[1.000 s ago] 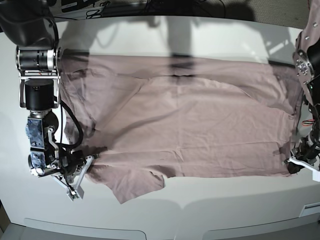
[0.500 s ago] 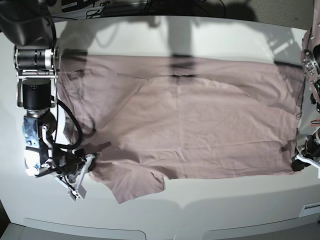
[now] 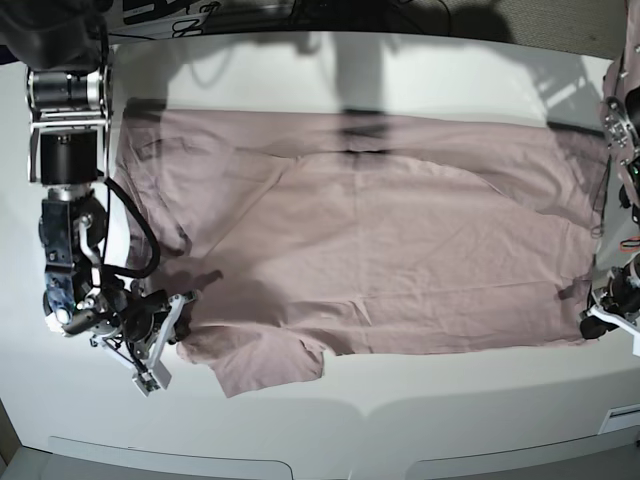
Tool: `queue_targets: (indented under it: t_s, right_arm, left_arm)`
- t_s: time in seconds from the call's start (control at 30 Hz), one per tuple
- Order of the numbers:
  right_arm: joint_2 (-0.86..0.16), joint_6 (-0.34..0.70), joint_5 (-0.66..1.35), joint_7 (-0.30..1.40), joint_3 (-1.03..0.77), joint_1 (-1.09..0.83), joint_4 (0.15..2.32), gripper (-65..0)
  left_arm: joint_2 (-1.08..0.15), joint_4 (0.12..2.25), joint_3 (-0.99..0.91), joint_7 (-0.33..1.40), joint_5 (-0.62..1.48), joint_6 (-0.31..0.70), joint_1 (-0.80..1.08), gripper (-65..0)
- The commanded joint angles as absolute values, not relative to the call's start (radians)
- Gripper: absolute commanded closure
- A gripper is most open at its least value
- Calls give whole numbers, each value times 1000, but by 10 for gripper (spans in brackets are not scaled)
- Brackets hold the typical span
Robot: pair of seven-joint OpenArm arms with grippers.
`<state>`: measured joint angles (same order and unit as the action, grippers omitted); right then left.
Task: Fold the T-shirt properly
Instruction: 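Lift the hem with both grippers and fold it over toward the collar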
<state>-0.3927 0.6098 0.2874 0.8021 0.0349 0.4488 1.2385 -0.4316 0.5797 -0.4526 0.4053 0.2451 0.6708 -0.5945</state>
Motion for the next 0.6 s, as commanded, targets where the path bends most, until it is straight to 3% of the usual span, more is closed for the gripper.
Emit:
queue_targets:
  t_s: [0.0,0.33,0.57]
  right_arm:
    - [-405,598,299,775,29,473,1279,0]
    - [-403,577,300,773,-71,374,1393,0]
    - [-404,632,300,756,-141,240,1529,0]
  left_arm:
    - [-452,618,-456,381,263,682,-614,0]
    - [-451,889,-456,393,263,681,-443,0]
    - [-452,944,-456,400,266,646,-386,0]
